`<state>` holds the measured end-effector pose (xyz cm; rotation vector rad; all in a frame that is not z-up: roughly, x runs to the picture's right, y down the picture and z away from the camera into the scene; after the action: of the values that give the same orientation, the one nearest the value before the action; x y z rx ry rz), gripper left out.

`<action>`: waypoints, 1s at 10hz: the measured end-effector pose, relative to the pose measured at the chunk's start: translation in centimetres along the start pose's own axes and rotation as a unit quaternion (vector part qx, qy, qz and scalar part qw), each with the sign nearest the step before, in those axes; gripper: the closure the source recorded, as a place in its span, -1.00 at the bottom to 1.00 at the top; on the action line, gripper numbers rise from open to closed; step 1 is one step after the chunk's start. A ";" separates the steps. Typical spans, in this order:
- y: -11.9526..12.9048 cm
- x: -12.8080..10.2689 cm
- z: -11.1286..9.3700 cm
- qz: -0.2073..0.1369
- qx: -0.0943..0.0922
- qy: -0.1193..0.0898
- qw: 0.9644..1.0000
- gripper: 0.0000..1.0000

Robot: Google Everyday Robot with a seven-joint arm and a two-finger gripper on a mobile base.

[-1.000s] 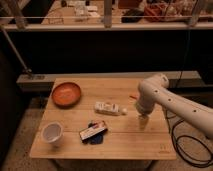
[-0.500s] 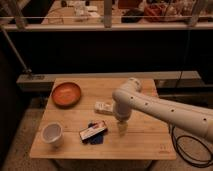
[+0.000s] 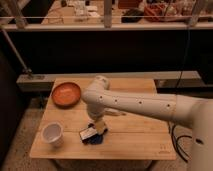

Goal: Move the arm in a circular motion

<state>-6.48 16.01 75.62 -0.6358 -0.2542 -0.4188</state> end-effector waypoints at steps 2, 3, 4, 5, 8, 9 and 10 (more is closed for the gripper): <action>-4.4 -0.7 0.6 0.005 0.003 0.006 1.000 -0.60; -6.4 -0.3 0.9 0.019 0.003 0.008 1.000 -0.60; -7.9 0.4 1.2 0.032 0.003 0.011 0.999 -0.60; -9.0 1.6 1.5 0.054 0.001 0.013 0.998 -0.60; -8.9 6.2 1.9 0.111 -0.007 0.017 0.994 -0.60; -8.2 8.5 2.1 0.133 -0.010 0.017 0.991 -0.60; -7.1 11.0 2.3 0.157 -0.014 0.016 0.987 -0.60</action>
<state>-0.18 9.04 84.96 -0.6835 -0.1136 -0.1289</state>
